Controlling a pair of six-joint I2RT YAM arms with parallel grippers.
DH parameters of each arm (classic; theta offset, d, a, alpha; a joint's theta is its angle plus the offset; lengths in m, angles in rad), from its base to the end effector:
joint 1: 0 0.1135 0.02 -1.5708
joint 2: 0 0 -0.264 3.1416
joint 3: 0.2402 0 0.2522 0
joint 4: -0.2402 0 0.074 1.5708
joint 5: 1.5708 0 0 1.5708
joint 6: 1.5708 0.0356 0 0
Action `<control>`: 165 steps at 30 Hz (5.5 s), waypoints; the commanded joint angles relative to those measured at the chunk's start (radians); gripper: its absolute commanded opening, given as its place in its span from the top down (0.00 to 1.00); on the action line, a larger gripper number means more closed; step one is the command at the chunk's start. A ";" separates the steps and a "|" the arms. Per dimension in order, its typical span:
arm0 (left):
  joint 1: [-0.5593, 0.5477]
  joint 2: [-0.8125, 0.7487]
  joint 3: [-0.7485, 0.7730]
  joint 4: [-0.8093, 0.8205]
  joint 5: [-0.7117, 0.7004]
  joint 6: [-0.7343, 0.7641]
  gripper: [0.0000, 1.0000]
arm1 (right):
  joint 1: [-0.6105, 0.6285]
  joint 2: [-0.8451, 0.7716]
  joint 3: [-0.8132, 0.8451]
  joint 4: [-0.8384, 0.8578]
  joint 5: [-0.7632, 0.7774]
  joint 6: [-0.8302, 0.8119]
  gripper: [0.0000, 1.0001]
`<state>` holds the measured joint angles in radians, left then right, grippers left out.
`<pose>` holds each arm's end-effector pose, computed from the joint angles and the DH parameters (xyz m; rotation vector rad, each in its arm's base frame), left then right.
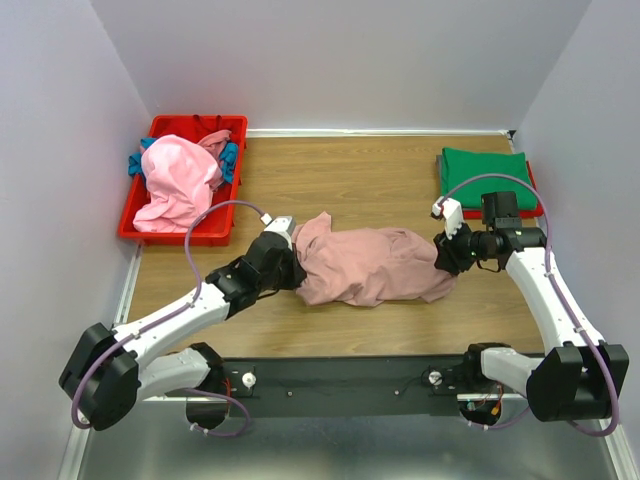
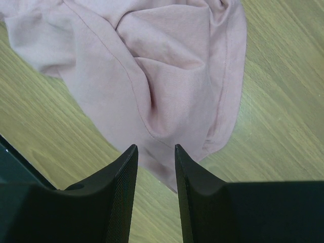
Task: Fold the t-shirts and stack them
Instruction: Flatten the tshirt out
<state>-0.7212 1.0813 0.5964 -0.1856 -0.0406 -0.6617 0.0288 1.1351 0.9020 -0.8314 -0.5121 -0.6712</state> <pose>0.1710 -0.1484 0.2173 0.0466 2.3351 -0.6831 0.2111 0.0235 0.2628 -1.0070 2.2694 0.4130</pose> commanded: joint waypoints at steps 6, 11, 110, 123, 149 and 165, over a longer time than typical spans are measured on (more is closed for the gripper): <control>0.005 -0.093 0.074 -0.054 -0.051 0.014 1.00 | -0.004 -0.005 0.035 0.014 -0.016 0.013 0.58; 0.006 -0.190 0.144 -0.139 -0.125 0.033 1.00 | -0.004 0.020 0.127 0.017 0.004 0.044 0.57; 0.467 0.159 0.536 0.029 0.281 0.268 0.25 | 0.029 0.194 0.221 0.289 0.133 0.135 0.07; -0.335 -0.219 -0.064 -0.084 0.131 -0.397 0.39 | 0.006 0.074 -0.061 0.095 0.209 0.067 0.07; -0.729 -0.144 -0.198 -0.249 -0.214 -1.115 0.39 | -0.018 0.094 -0.118 0.095 0.276 0.056 0.08; -0.656 0.052 -0.138 -0.155 -0.239 -1.026 0.75 | -0.312 0.224 -0.054 0.092 0.304 -0.021 0.11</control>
<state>-1.3876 1.1271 0.4385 -0.3672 -0.2169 -1.7191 -0.2115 1.3407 0.8131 -0.7238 -0.2138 -0.6483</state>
